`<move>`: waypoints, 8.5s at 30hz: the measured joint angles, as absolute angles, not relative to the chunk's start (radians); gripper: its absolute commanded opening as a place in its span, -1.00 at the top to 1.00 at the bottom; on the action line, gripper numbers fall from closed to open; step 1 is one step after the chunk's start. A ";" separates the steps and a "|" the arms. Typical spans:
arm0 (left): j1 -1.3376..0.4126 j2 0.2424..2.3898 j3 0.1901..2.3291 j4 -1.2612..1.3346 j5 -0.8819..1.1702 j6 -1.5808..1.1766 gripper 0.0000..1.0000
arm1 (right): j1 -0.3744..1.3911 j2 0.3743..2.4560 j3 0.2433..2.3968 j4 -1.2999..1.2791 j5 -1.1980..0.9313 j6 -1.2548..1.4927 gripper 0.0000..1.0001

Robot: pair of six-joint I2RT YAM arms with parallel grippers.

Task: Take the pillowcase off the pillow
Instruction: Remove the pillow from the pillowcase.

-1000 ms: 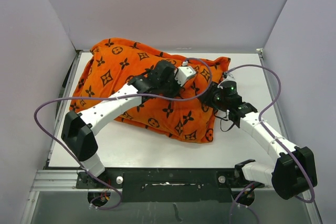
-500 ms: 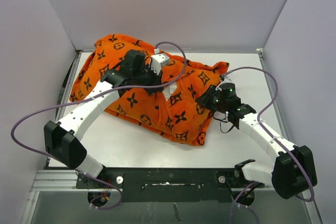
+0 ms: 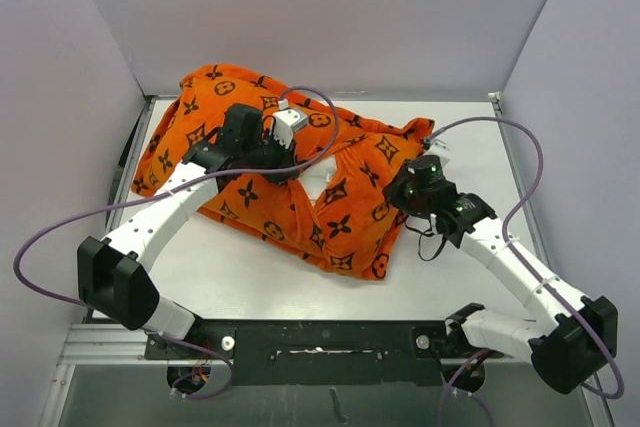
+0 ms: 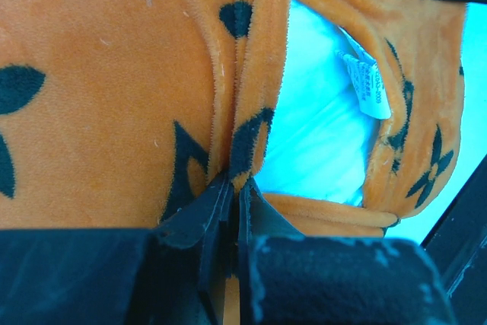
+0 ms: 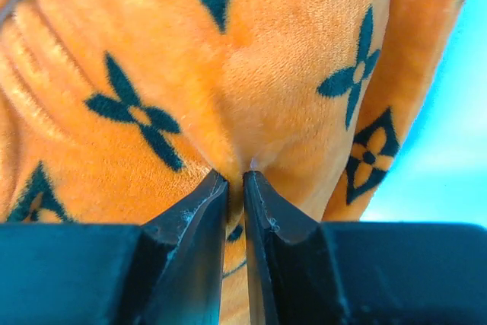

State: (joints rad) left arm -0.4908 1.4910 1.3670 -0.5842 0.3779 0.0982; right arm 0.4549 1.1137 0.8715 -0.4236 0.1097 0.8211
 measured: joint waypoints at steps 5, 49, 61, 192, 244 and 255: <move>-0.469 1.470 1.326 -0.570 0.432 0.069 1.00 | 0.709 1.132 1.040 -0.601 0.399 0.855 -0.15; -0.356 1.472 1.339 -0.577 0.636 -0.006 0.05 | 0.496 1.308 1.247 -0.611 0.130 0.740 1.00; -0.307 1.391 1.792 -0.625 0.662 0.199 -0.39 | 0.516 1.610 1.922 -0.606 -0.171 0.573 1.00; -0.597 1.990 2.525 -0.843 -0.099 0.569 1.00 | 0.804 1.579 1.211 -0.062 0.051 0.746 -0.85; -0.567 1.486 2.028 -0.616 0.080 0.274 1.00 | 1.089 1.020 0.705 -0.190 0.516 0.517 -0.23; -0.920 1.667 2.308 -0.657 0.015 0.423 1.00 | 1.072 1.185 0.590 -0.061 0.463 0.664 -0.39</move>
